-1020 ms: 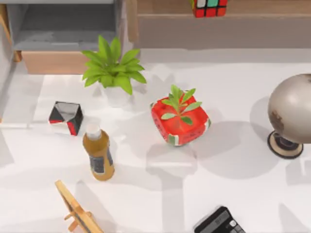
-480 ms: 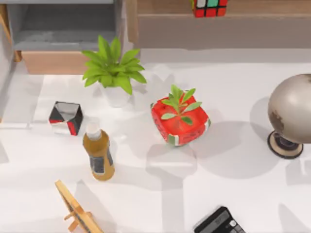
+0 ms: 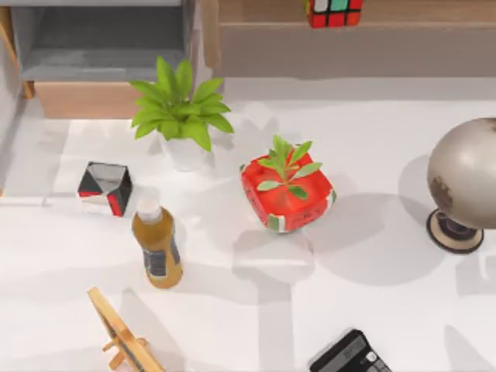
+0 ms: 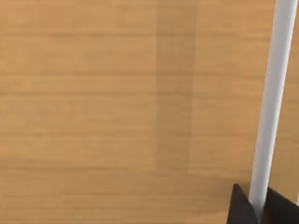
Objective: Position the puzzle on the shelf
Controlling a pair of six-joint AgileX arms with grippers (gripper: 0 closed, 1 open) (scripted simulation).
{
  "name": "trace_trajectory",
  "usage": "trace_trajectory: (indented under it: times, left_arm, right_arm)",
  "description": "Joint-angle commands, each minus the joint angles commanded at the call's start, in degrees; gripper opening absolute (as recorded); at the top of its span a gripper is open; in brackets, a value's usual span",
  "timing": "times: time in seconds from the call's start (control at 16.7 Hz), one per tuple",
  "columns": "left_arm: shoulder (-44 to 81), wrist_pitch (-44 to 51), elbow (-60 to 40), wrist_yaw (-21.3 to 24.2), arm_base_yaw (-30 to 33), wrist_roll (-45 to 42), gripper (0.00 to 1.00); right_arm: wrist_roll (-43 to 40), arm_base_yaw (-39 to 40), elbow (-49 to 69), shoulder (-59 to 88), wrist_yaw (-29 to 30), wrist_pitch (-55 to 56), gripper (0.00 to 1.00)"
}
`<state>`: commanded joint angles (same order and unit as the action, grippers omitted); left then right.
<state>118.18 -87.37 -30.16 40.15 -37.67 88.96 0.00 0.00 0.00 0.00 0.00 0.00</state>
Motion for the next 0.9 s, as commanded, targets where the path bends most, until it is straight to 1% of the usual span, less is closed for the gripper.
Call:
trace_trajectory:
  times: [0.54, 0.66, 0.9]
  left_arm:
    - [0.3, 0.3, -0.1, -0.1, 0.0, -0.2, 0.0]
    - [1.4, 1.8, -2.3, -1.5, 1.2, 0.1, 0.0]
    - [4.2, 6.2, -10.8, -5.6, 5.6, 0.0, 0.0]
  right_arm:
    - [0.0, 0.0, 0.0, 0.0, 0.0, 0.0, 1.0]
    - [0.0, 0.0, 0.0, 0.0, 0.0, 0.0, 1.0]
    - [0.0, 0.0, 0.0, 0.0, 0.0, 0.0, 1.0]
